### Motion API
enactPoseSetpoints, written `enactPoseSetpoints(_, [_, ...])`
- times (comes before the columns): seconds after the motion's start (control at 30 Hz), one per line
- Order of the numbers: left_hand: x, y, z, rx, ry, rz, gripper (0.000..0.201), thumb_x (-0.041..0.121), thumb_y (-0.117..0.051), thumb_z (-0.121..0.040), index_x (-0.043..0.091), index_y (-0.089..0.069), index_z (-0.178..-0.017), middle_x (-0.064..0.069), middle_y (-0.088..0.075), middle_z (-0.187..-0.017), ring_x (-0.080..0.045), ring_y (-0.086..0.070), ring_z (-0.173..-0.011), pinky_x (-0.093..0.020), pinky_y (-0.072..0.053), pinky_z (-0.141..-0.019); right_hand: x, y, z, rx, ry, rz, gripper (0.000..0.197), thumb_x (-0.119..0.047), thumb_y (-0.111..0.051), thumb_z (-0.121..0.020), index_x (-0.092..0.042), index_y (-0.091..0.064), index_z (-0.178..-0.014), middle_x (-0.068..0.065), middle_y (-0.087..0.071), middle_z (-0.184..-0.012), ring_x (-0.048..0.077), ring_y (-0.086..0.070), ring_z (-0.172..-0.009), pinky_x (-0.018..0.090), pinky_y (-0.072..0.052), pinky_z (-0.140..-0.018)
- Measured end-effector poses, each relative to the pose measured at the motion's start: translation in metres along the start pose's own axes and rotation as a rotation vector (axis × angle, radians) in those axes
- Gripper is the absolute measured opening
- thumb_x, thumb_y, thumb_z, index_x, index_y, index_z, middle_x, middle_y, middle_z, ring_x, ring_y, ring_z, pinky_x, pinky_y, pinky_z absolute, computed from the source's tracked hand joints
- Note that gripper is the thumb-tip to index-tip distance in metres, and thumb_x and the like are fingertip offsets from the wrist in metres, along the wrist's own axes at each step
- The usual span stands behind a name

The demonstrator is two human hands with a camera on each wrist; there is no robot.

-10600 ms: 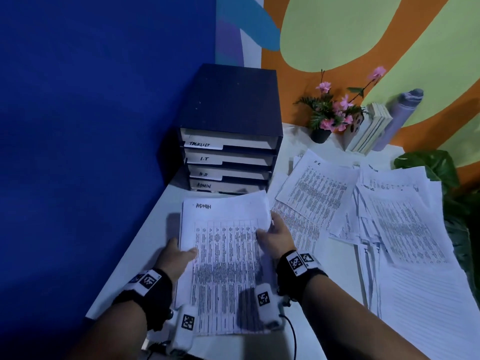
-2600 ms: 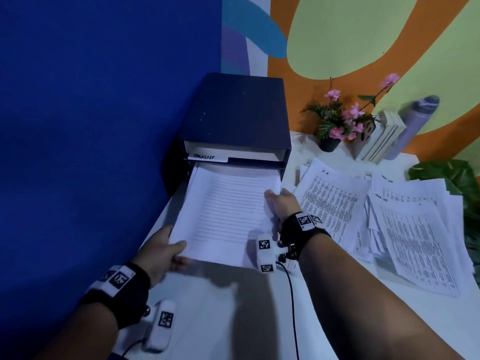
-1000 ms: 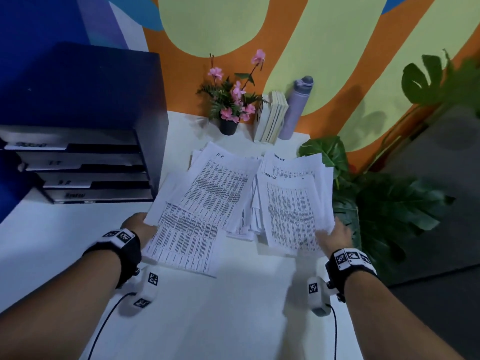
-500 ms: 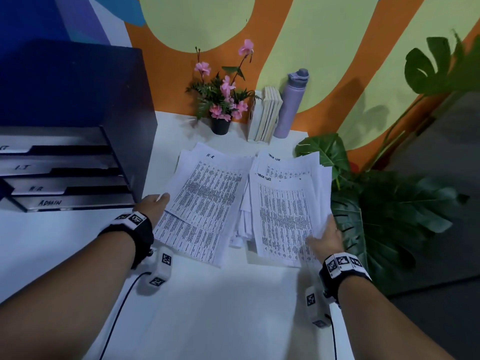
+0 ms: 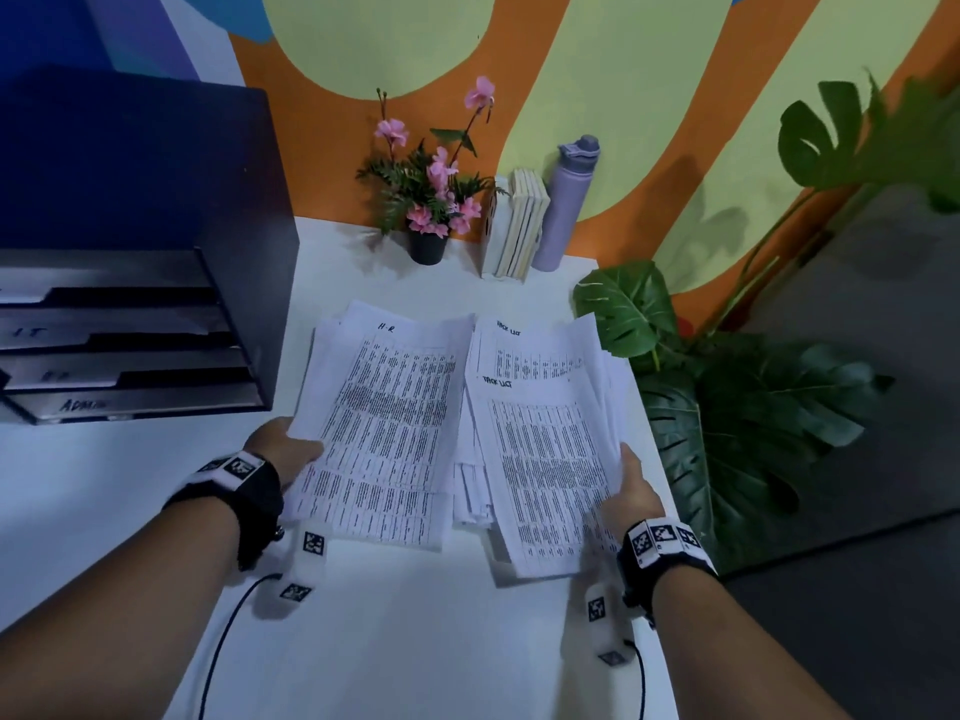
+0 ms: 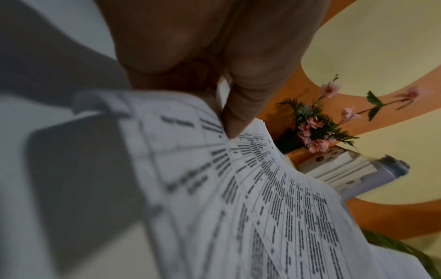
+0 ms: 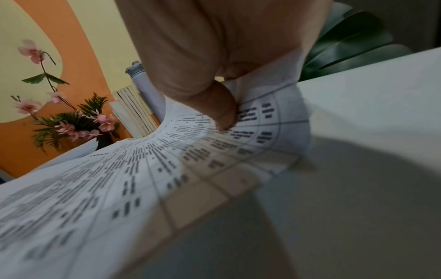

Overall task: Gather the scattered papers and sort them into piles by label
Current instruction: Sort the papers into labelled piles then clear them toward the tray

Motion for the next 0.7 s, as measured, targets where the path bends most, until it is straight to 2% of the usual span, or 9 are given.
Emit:
enactPoseSetpoints(0.07, [-0.023,0.003,0.019,-0.063,0.025,0.083,0.021,0.011,-0.065,-0.084,0.006,-0.064,-0.105,-0.013,-0.066,-0.099,-0.027,-0.062,-0.088,-0.029,-0.047,-0.081,0.006,-0.004,0.015,0.001,-0.015,0.035,0.085,-0.001,-0.047,-0.087,-0.038,-0.009,-0.153,0.014,-0.053,-0.111,0.032,-0.057,-0.100,0.042,-0.049,-0.092])
enactPoseSetpoints(0.13, [-0.047,0.006,0.040,-0.153,0.066,0.133,0.036,0.017,-0.067,-0.078,0.008,-0.059,-0.112,-0.011,-0.067,-0.106,-0.028,-0.065,-0.092,-0.038,-0.052,-0.089,0.013,-0.008,0.032,-0.001,-0.037,0.060,0.084,-0.003,-0.049,-0.088,-0.039,-0.008,-0.152,0.012,-0.050,-0.105,0.030,-0.056,-0.093,0.039,-0.049,-0.089])
enactPoseSetpoints(0.23, [-0.072,0.015,0.082,-0.237,0.115,0.222,0.057,0.026,-0.064,-0.062,0.013,-0.050,-0.115,-0.011,-0.064,-0.108,-0.031,-0.064,-0.095,-0.046,-0.052,-0.090,0.025,-0.012,0.055,-0.009,-0.108,0.121,0.083,-0.007,-0.049,-0.090,-0.040,-0.005,-0.152,0.014,-0.048,-0.111,0.029,-0.052,-0.091,0.038,-0.046,-0.087])
enactPoseSetpoints(0.33, [-0.096,0.029,0.117,-0.279,0.161,0.222,0.052,0.025,-0.063,-0.067,0.017,-0.042,-0.114,-0.006,-0.057,-0.111,-0.029,-0.058,-0.099,-0.041,-0.049,-0.092,0.032,-0.020,0.082,0.007,-0.196,0.179,0.085,-0.015,-0.054,-0.090,-0.042,-0.002,-0.152,0.019,-0.041,-0.130,0.035,-0.054,-0.107,0.045,-0.046,-0.096])
enactPoseSetpoints(0.43, [-0.127,0.045,0.137,-0.375,0.216,0.208,0.057,0.018,-0.062,-0.064,0.008,-0.048,-0.118,-0.015,-0.060,-0.109,-0.034,-0.060,-0.096,-0.039,-0.051,-0.079,0.026,-0.025,0.108,0.118,-0.259,0.309,0.095,-0.027,-0.065,-0.084,-0.039,0.001,-0.151,0.014,-0.026,-0.147,0.034,-0.037,-0.129,0.053,-0.033,-0.107])
enactPoseSetpoints(0.5, [-0.144,0.051,0.142,-0.428,0.266,0.303,0.053,0.011,-0.064,-0.071,0.009,-0.051,-0.122,-0.018,-0.063,-0.107,-0.035,-0.063,-0.095,-0.039,-0.053,-0.075,0.008,-0.028,0.122,0.229,-0.198,0.358,0.100,-0.032,-0.070,-0.079,-0.038,-0.001,-0.151,0.007,-0.011,-0.158,0.031,-0.018,-0.142,0.056,-0.020,-0.114])
enactPoseSetpoints(0.57, [-0.150,0.053,0.145,-0.419,0.240,0.343,0.040,0.017,-0.069,-0.084,0.011,-0.055,-0.121,-0.009,-0.065,-0.111,-0.025,-0.063,-0.098,-0.035,-0.048,-0.083,-0.017,-0.036,0.134,0.315,-0.073,0.369,0.094,-0.034,-0.071,-0.078,-0.038,-0.012,-0.151,0.004,-0.009,-0.161,0.029,-0.012,-0.145,0.054,-0.017,-0.116])
enactPoseSetpoints(0.63, [-0.151,0.052,0.141,-0.387,0.151,0.315,0.042,0.029,-0.070,-0.087,0.018,-0.055,-0.124,0.002,-0.063,-0.117,-0.016,-0.059,-0.106,-0.032,-0.042,-0.096,-0.046,-0.051,0.146,0.301,0.114,0.312,0.075,-0.024,-0.065,-0.083,-0.030,-0.030,-0.149,0.007,-0.021,-0.158,0.031,-0.022,-0.142,0.049,-0.022,-0.114])
enactPoseSetpoints(0.7, [-0.144,0.054,0.144,-0.347,0.065,0.255,0.044,0.027,-0.071,-0.085,0.022,-0.054,-0.125,0.002,-0.063,-0.118,-0.018,-0.058,-0.111,-0.031,-0.042,-0.097,-0.075,-0.071,0.162,0.238,0.308,0.173,0.056,-0.016,-0.062,-0.087,-0.020,-0.048,-0.141,0.013,-0.039,-0.148,0.034,-0.037,-0.132,0.045,-0.031,-0.109])
Point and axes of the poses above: each hand's wrist, its own z-axis away from the middle knuckle, its own y-axis out of the back of the hand, x = y × z, the point moved 5 cm from there along -z, towards the middle knuckle
